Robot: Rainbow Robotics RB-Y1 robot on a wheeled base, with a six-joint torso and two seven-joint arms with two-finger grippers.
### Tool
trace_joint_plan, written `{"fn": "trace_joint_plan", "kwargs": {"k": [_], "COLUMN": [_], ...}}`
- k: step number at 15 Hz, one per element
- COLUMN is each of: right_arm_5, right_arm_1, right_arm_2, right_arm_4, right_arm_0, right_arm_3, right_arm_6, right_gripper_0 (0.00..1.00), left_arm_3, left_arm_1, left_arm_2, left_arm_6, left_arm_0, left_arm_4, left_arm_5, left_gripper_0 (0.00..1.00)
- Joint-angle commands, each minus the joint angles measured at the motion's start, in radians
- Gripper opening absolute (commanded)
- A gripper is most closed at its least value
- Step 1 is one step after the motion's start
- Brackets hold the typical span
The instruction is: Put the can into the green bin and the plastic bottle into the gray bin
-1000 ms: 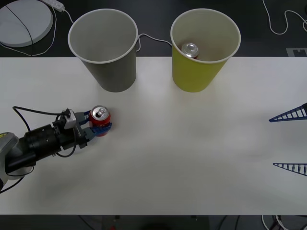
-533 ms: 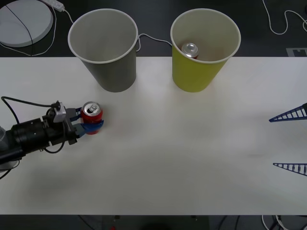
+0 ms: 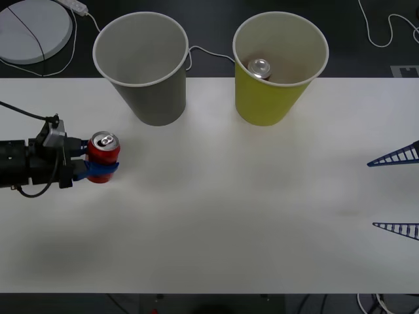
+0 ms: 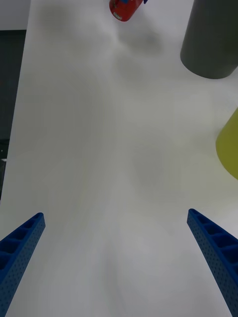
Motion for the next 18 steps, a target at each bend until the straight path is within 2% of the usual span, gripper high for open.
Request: {"fn": "trace_joint_plan", "kwargs": {"k": [1,6,8,14,16,18], "right_arm_5": [0.0,0.0,0.0,0.0,0.0,0.0], "right_arm_1": [0.0,0.0,0.0,0.0,0.0,0.0], "right_arm_2": [0.0,0.0,0.0,0.0,0.0,0.0], "right_arm_4": [0.0,0.0,0.0,0.0,0.0,0.0], "right_arm_0": [0.0,0.0,0.0,0.0,0.0,0.0], "right_arm_3": [0.0,0.0,0.0,0.0,0.0,0.0], "right_arm_6": [0.0,0.0,0.0,0.0,0.0,0.0], "right_gripper_0": [1.0,1.0,1.0,1.0,1.0,1.0], "left_arm_3": [-0.091,-0.249,-0.34,-0.614,-0.72,-0.785], "left_arm_1": [0.076,0.2,0.248,0.332,0.364,0.377], "left_arm_2": [0.0,0.006,0.023,0.087,0.103,0.106], "left_arm_6": [0.122,0.322,0.425,0.744,0.86,0.965], "left_arm_0": [0.0,0.0,0.0,0.0,-0.003,-0.05], "left_arm_4": [-0.031,-0.083,-0.137,-0.319,-0.351,-0.364], "left_arm_5": [-0.005,-0.003,-0.003,-0.005,-0.008,-0.057], "left_gripper_0": [0.0,0.0,0.0,0.0,0.0,0.0]}}
